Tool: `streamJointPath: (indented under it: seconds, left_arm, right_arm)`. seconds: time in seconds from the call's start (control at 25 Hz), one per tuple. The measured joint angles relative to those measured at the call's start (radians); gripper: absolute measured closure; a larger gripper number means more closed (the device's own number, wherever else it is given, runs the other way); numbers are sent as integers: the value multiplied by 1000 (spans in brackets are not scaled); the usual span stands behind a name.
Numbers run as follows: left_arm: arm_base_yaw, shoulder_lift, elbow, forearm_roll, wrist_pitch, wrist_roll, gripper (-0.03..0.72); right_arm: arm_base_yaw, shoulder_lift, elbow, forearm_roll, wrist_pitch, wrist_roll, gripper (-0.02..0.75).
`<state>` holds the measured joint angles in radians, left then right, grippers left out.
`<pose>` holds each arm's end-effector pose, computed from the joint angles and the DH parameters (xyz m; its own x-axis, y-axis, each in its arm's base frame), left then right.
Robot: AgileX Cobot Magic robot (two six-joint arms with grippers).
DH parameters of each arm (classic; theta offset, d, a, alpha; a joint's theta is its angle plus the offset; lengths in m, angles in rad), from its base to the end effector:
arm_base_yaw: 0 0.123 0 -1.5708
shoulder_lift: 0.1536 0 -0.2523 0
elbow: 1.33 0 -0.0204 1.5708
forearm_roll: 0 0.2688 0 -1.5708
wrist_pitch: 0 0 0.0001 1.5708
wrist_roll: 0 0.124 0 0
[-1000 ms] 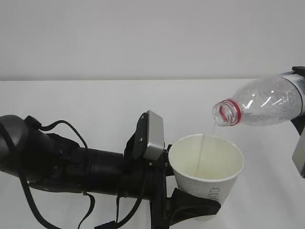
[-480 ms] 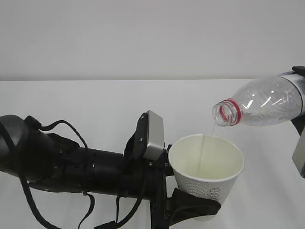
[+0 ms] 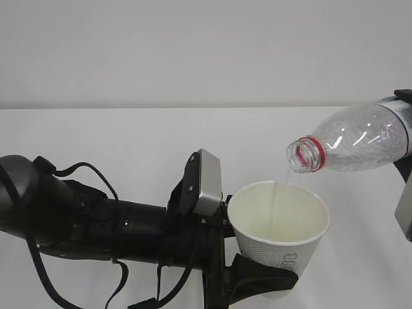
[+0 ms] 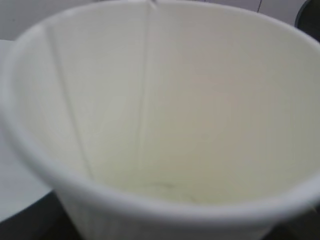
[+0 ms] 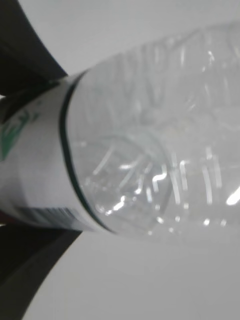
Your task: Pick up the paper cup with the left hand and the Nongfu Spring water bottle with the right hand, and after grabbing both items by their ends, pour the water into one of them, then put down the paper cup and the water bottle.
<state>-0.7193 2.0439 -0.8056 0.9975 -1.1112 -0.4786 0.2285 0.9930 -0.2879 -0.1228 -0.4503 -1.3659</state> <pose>0.2045 -0.3032 0.0644 -0.1153 0.2086 -0.9712 0.9930 -0.0015 -0.1182 0.2411 0.0628 0.1927 0.2606 -0.9601 -0.1017 -0.1907 0.0521 -0.9803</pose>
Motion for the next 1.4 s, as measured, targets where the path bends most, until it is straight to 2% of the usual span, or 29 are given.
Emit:
streamJointPath:
  seconds: [1.4]
  left_arm:
    - [0, 0, 0, -2, 0, -2, 151]
  right_arm:
    - [0, 0, 0, 0, -2, -5, 252]
